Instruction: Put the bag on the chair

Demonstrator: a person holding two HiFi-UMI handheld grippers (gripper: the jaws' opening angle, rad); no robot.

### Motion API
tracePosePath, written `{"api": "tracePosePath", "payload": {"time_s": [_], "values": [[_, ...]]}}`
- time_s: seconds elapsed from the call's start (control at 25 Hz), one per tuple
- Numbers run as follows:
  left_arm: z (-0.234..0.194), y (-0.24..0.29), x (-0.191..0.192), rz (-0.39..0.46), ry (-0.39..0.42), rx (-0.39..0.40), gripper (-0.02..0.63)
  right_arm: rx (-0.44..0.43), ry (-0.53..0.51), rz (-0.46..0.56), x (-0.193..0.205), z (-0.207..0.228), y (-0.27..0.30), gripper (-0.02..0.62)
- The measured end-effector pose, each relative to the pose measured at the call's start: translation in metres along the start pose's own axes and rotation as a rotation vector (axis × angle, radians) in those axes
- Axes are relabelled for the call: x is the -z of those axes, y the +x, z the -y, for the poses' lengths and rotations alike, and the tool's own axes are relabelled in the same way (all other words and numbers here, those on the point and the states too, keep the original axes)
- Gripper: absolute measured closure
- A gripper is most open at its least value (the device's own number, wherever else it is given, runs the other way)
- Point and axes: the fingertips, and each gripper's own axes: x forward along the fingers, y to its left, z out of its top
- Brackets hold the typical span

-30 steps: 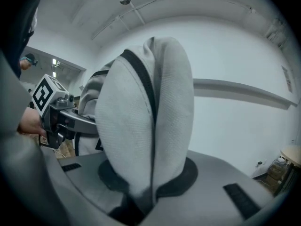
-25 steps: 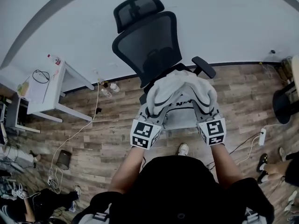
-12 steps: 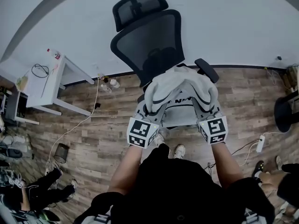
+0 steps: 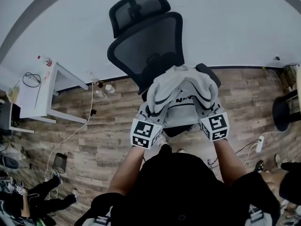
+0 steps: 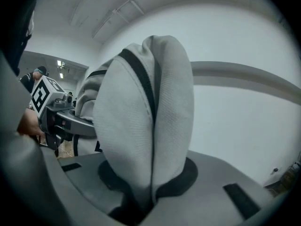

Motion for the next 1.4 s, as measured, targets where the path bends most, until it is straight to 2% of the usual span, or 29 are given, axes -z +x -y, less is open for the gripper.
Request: {"api": "tracePosePath", "payload": {"time_s": [0.44, 0.84, 1.4], "values": [[-0.058, 0.029, 0.004, -0.013, -0.039, 0.050, 0.483, 0.027, -0.006, -0.064, -0.007, 0.004, 0.065, 0.485], [-0.084, 0.048, 0.017, -0.037, -0.045, 0.065, 0.483, 0.029, 0.022, -0.089, 0.005, 0.009, 0.097, 0.482], [-0.102, 0.111, 0.054, -0.166, -0.110, -0.017, 0.483, -0.119, 0.044, -0.168, 0.056, 0.047, 0.156, 0.476]]}}
